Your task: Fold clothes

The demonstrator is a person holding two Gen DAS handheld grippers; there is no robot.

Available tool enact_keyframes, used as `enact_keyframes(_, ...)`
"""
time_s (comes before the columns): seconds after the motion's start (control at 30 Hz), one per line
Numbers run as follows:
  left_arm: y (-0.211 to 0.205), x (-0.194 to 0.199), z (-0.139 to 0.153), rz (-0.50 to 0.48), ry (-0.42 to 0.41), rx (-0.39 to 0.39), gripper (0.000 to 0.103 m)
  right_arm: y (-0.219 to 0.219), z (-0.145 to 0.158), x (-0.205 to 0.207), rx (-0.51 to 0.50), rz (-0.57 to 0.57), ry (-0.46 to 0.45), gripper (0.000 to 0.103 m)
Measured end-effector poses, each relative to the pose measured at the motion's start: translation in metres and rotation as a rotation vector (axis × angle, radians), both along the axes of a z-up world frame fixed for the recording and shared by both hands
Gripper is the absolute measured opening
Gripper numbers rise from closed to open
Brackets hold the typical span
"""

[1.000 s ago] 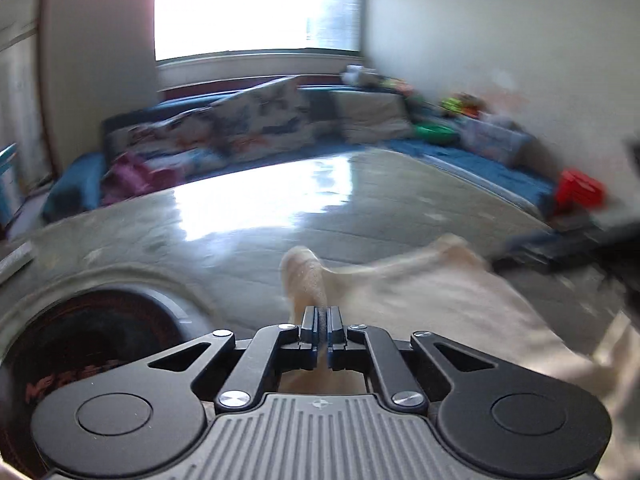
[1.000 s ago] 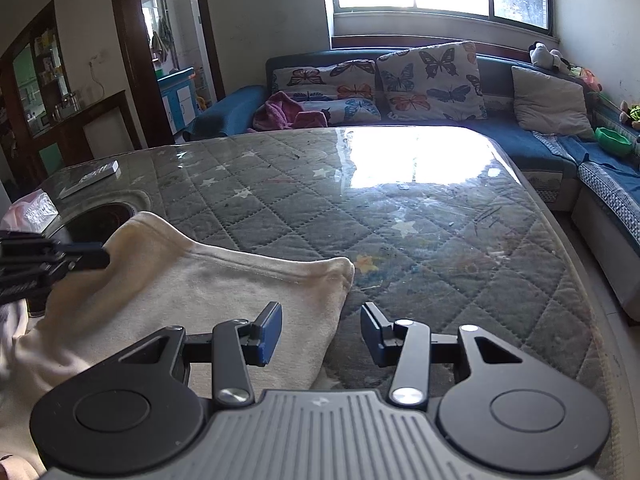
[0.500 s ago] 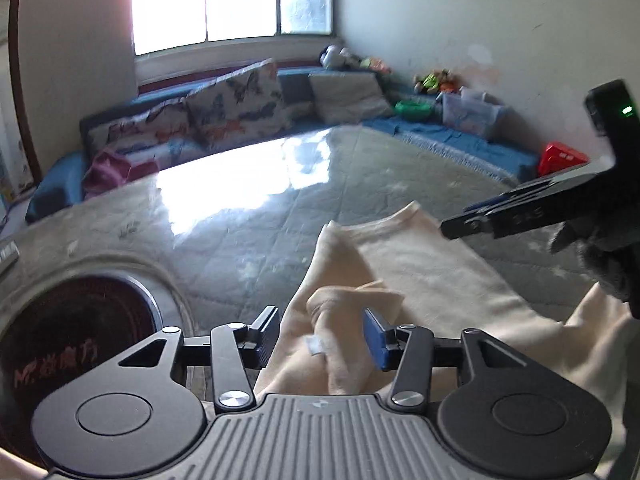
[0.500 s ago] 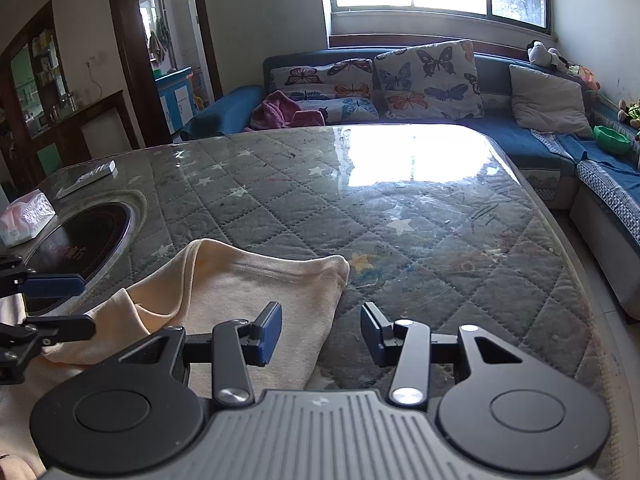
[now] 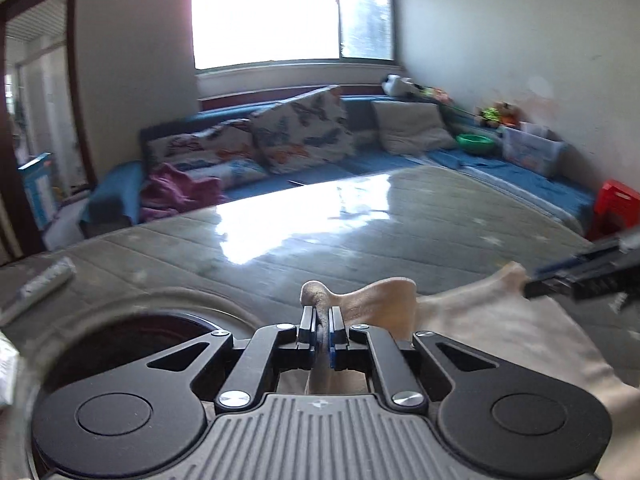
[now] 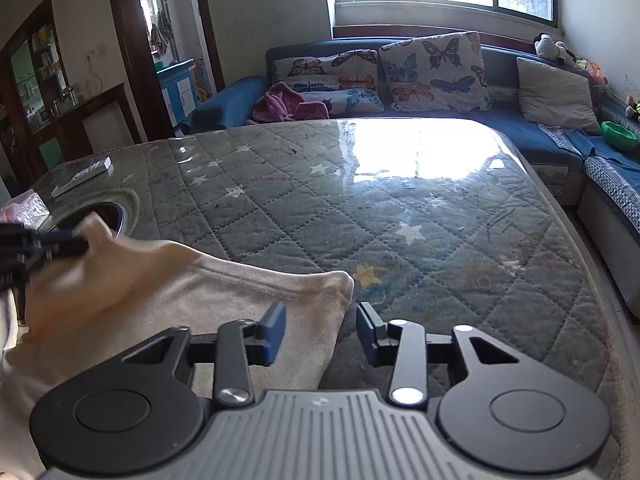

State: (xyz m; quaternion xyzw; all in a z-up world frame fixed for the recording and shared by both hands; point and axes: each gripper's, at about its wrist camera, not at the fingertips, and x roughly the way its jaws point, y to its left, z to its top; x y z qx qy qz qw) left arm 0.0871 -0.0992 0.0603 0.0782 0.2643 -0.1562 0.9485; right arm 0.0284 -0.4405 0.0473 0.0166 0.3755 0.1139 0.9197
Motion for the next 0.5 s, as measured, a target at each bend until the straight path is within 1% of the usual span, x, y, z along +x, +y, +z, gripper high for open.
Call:
enact_keyframes(0.07, 0.010, 0.014, -0.001, 0.046, 0.001, 0.022, 0.006, 0.002, -0.003, 0.004, -0.002, -0.001, 0.007, 0.033)
enact_keyframes(0.17, 0.019, 0.029, -0.011, 0.064, 0.025, 0.043, 0.006, 0.005, -0.009, 0.011, -0.018, -0.016, 0.014, 0.030)
enact_keyframes(0.2, 0.022, 0.033, -0.014, 0.067, 0.032, 0.051, 0.006, 0.005, -0.009, 0.012, -0.018, -0.015, 0.013, 0.025)
enact_keyframes(0.23, 0.023, 0.037, -0.018, 0.069, 0.039, 0.056, 0.006, 0.006, -0.009, 0.013, -0.014, -0.011, 0.013, 0.018)
enact_keyframes(0.3, 0.023, 0.043, -0.024, 0.068, 0.052, 0.060, 0.006, 0.007, -0.009, 0.017, -0.023, -0.008, 0.004, 0.007)
enact_keyframes(0.4, 0.021, 0.050, -0.031, 0.074, 0.067, 0.053, 0.006, 0.013, -0.009, 0.024, -0.062, -0.006, -0.015, 0.004)
enact_keyframes(0.5, 0.018, 0.056, -0.036, 0.088, 0.080, 0.054, 0.006, 0.018, -0.007, 0.038, -0.103, -0.008, -0.034, 0.004)
